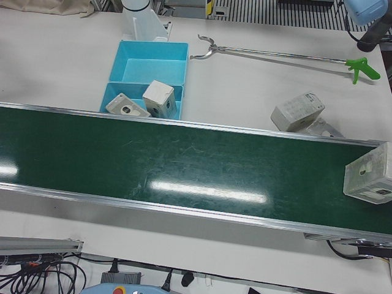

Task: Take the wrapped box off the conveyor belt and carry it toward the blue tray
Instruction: 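Move the right hand over the conveyor belt, fingers open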

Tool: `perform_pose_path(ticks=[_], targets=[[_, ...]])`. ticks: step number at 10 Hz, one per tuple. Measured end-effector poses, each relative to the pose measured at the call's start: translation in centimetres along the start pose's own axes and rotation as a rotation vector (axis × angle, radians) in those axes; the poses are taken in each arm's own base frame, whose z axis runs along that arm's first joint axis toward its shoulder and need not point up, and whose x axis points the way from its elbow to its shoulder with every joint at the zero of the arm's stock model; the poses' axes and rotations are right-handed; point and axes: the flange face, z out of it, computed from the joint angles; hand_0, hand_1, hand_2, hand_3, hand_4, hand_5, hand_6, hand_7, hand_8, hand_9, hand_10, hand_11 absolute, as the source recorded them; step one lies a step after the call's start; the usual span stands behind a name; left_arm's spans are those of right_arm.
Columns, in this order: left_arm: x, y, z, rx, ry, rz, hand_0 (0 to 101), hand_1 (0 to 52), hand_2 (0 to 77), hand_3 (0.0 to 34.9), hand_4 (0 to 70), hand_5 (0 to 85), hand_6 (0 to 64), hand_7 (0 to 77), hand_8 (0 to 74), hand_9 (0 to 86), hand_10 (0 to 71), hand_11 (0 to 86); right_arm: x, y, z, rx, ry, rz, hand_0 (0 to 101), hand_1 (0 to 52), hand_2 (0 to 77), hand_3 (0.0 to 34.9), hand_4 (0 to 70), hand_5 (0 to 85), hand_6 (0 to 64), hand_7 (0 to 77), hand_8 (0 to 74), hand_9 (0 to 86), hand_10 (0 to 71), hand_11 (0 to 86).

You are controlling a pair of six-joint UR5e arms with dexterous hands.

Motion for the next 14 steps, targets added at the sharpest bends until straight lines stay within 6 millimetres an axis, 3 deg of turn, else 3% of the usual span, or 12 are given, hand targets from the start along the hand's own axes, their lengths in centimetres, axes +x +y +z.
perform_pose_path(ticks=[9,12,14], targets=[[0.0,0.0,0.0,0.000,0.000,0.000,0,0.0,0.5,0.0,0.0,1.1,0.0,0.0,0.0,0.0,0.5,0.0,3.0,0.2,0.5,0.012,0.034,0.007,50,16.9,20.2,19.6,19.6,34.4,8.7,30.0,2.2,8.7,0.0,1.1],[0.0,0.0,0.0,0.000,0.000,0.000,0,0.0,0.5,0.0,0.0,1.1,0.0,0.0,0.5,0.0,0.5,0.0,2.8,0.4,0.6,0.006,0.017,0.029,50,14.7,19.1,19.0,19.6,34.4,8.7,30.0,2.2,8.7,0.0,1.1],[0.0,0.0,0.0,0.000,0.000,0.000,0,0.0,0.5,0.0,0.0,0.5,0.0,0.0,0.0,0.0,0.5,0.0,2.8,0.7,0.7,-0.005,0.014,0.041,50,16.4,18.5,18.4,19.6,34.4,8.7,30.0,2.2,8.7,0.0,1.1]])
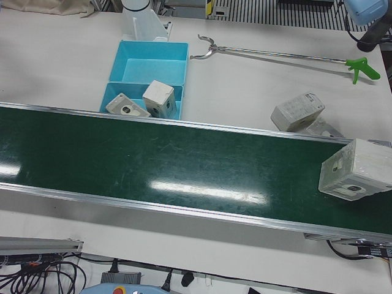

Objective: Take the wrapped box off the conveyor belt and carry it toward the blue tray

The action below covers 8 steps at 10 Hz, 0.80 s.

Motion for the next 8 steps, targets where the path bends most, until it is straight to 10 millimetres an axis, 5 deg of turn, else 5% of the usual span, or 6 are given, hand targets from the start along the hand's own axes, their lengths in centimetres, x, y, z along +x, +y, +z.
perform_pose_path(ticks=[4,6,7,8], targets=[[0.0,0.0,0.0,0.000,0.000,0.000,0,0.0,0.5,0.0,0.0,1.1,0.0,0.0,0.0,0.0,0.5,0.0,0.1,0.1,0.1,-0.003,0.000,-0.002,49,18.5,22.9,18.3,16.4,34.4,8.7,30.0,1.6,9.3,0.0,1.1],[0.0,0.0,0.0,0.000,0.000,0.000,0,0.0,0.5,0.0,0.0,0.5,0.0,0.0,0.5,0.0,0.0,0.0,0.9,0.5,0.3,-0.012,-0.005,-0.005,53,23.5,26.7,13.1,18.0,36.0,8.7,30.0,2.2,9.3,1.6,1.1],[0.0,0.0,0.0,0.000,0.000,0.000,0,0.0,0.5,0.0,0.0,1.1,0.0,0.0,0.0,0.0,0.0,0.0,1.9,0.7,0.5,-0.015,-0.010,-0.001,54,22.9,30.5,9.4,24.0,39.8,13.6,34.9,4.9,12.5,5.4,4.9],[0.0,0.0,0.0,0.000,0.000,0.000,0,0.0,1.1,0.0,0.0,1.1,0.0,0.0,0.0,0.0,0.0,0.0,3.1,0.8,0.7,-0.018,-0.012,0.006,56,25.1,33.3,2.2,26.7,42.0,15.3,42.0,5.5,14.2,5.4,12.0]])
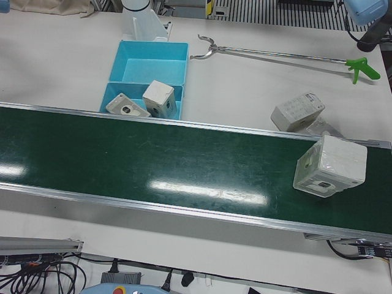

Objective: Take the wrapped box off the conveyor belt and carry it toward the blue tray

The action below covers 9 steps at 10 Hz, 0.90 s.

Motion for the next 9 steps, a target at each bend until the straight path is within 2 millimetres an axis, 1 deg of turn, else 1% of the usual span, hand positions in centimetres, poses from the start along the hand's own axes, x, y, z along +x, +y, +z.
perform_pose_path(ticks=[1,2,3,4,5,6,7,8,9], targets=[[0.0,0.0,0.0,0.000,0.000,0.000,0,0.0,0.5,0.0,0.0,1.1,0.0,0.0,0.0,0.0,0.0,0.0,1.2,0.3,0.3,-0.005,0.004,0.006,56,25.1,33.3,2.2,27.8,42.0,16.9,42.0,7.1,14.2,5.4,9.3],[0.0,0.0,0.0,0.000,0.000,0.000,0,0.0,0.5,0.0,0.0,1.1,0.0,0.0,0.0,0.0,0.5,0.0,2.2,0.4,0.5,-0.008,0.009,0.008,56,25.1,33.3,2.2,27.8,42.0,16.9,42.0,7.1,14.2,5.4,9.3],[0.0,0.0,0.0,0.000,0.000,0.000,0,0.0,0.5,0.0,0.0,1.1,0.0,0.0,0.0,0.0,0.5,0.0,2.9,0.5,0.6,-0.009,0.014,0.001,54,19.6,25.6,0.0,31.1,46.9,24.0,52.9,7.1,15.8,3.8,8.2],[0.0,0.0,0.0,0.000,0.000,0.000,0,0.0,0.5,0.0,0.0,1.1,0.0,0.0,0.5,0.0,0.0,0.0,3.3,0.3,0.7,-0.004,0.017,-0.007,54,19.6,25.6,0.0,31.1,46.9,24.0,52.9,7.1,15.8,3.8,8.2],[0.0,0.0,0.0,0.000,0.000,0.000,0,0.0,0.5,0.0,0.0,1.1,0.0,0.0,0.5,0.0,0.0,0.0,3.5,-0.1,0.8,0.009,0.020,-0.015,54,19.6,25.6,0.0,31.1,46.4,24.0,55.1,9.3,19.6,4.9,7.6],[0.0,0.0,0.0,0.000,0.000,0.000,0,0.0,0.5,0.0,0.0,1.1,0.0,0.0,0.0,0.0,0.0,0.0,3.7,-0.7,0.9,0.022,0.022,-0.022,54,22.4,27.3,0.0,27.8,45.3,21.8,48.5,9.3,18.5,3.3,6.5],[0.0,0.0,0.0,0.000,0.000,0.000,0,0.0,0.5,0.0,0.0,1.1,0.0,0.5,0.0,0.0,0.0,0.0,3.8,-1.4,1.0,0.039,0.024,-0.030,54,22.4,27.3,0.0,27.8,45.3,21.8,48.5,9.3,18.5,3.3,6.5],[0.0,0.0,0.0,0.000,0.000,0.000,0,0.0,0.5,0.0,0.0,1.1,0.0,0.5,0.0,0.0,0.0,0.0,3.9,-2.2,1.1,0.057,0.025,-0.039,58,25.6,31.1,1.0,31.1,45.3,17.5,41.5,6.5,13.6,0.0,1.6],[0.0,0.0,0.0,0.000,0.000,0.000,0,0.0,0.5,0.0,0.0,1.1,0.0,0.0,0.0,0.0,0.0,0.0,4.0,-2.9,1.2,0.070,0.025,-0.053,53,16.9,19.1,8.1,20.2,37.6,10.4,28.9,1.6,8.7,0.0,1.6]])
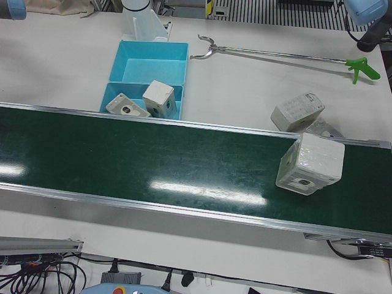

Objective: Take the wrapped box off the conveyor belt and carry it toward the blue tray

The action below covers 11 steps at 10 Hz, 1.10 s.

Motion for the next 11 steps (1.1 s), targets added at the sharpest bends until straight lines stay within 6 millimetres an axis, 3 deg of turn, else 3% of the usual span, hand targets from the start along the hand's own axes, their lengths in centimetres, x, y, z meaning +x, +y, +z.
perform_pose_path(ticks=[1,3,4,5,6,7,8,9,11], targets=[[0.0,0.0,0.0,0.000,0.000,0.000,0,0.0,0.5,0.0,0.0,1.1,0.0,0.0,0.0,0.0,0.0,0.0,0.1,-0.3,0.1,0.006,0.000,-0.016,49,15.8,15.8,12.1,16.4,34.4,8.2,26.2,0.0,5.4,0.0,1.1],[0.0,0.0,0.0,0.000,0.000,0.000,0,0.0,0.5,0.0,0.0,1.1,0.0,0.0,0.0,0.0,0.0,0.0,0.2,-0.2,0.4,0.000,-0.001,-0.048,49,15.8,15.8,12.1,16.4,34.4,8.2,26.2,0.0,5.4,0.0,1.1],[0.0,0.0,0.0,0.000,0.000,0.000,0,0.0,0.5,0.0,0.0,1.1,0.0,0.0,0.0,0.0,0.5,0.0,0.2,0.0,0.6,-0.010,-0.002,-0.057,49,15.3,19.1,17.6,14.2,32.7,6.0,26.2,0.0,5.4,0.0,1.1],[0.0,0.0,0.0,0.000,0.000,0.000,0,0.0,0.5,0.0,0.0,1.1,0.0,0.0,0.0,0.0,0.0,0.0,0.2,0.1,0.7,-0.029,-0.005,-0.063,47,10.9,18.0,17.9,12.5,32.7,6.0,26.2,0.0,5.4,0.0,1.1],[0.0,0.0,0.0,0.000,0.000,0.000,0,0.0,0.5,0.0,0.0,1.1,0.0,0.0,0.0,0.0,0.0,0.0,0.0,0.0,0.9,-0.060,-0.010,-0.066,47,10.9,18.0,17.9,12.5,32.7,6.0,26.2,0.0,5.4,0.0,1.1],[0.0,0.0,0.0,0.000,0.000,0.000,0,0.0,0.5,0.0,0.0,1.1,0.0,0.0,0.0,0.0,0.0,0.0,-0.1,-0.3,0.9,-0.099,-0.017,-0.069,47,14.2,15.8,18.0,13.1,32.7,6.0,26.2,0.0,5.4,0.0,1.1],[0.0,0.0,0.0,0.000,0.000,0.000,0,0.0,0.5,0.0,0.0,1.1,0.0,0.5,0.0,0.0,0.0,0.0,-0.2,-0.6,0.9,-0.139,-0.024,-0.074,48,15.3,22.9,12.9,16.4,33.8,7.6,27.3,0.0,7.6,0.0,1.1],[0.0,0.0,0.0,0.000,0.000,0.000,0,0.0,0.5,0.0,0.0,1.1,0.0,0.5,0.0,0.0,0.0,0.0,-0.1,-0.7,0.9,-0.170,-0.028,-0.080,48,15.3,22.9,12.9,16.4,33.8,7.6,27.3,0.0,7.6,0.0,1.1],[0.0,0.0,0.0,0.000,0.000,0.000,0,0.0,0.5,0.0,0.0,1.1,0.0,0.0,0.0,0.0,0.0,0.0,0.0,-1.8,1.0,-0.171,-0.032,-0.094,48,15.3,24.5,7.3,20.2,34.9,9.8,30.0,0.0,8.7,2.2,3.3]])
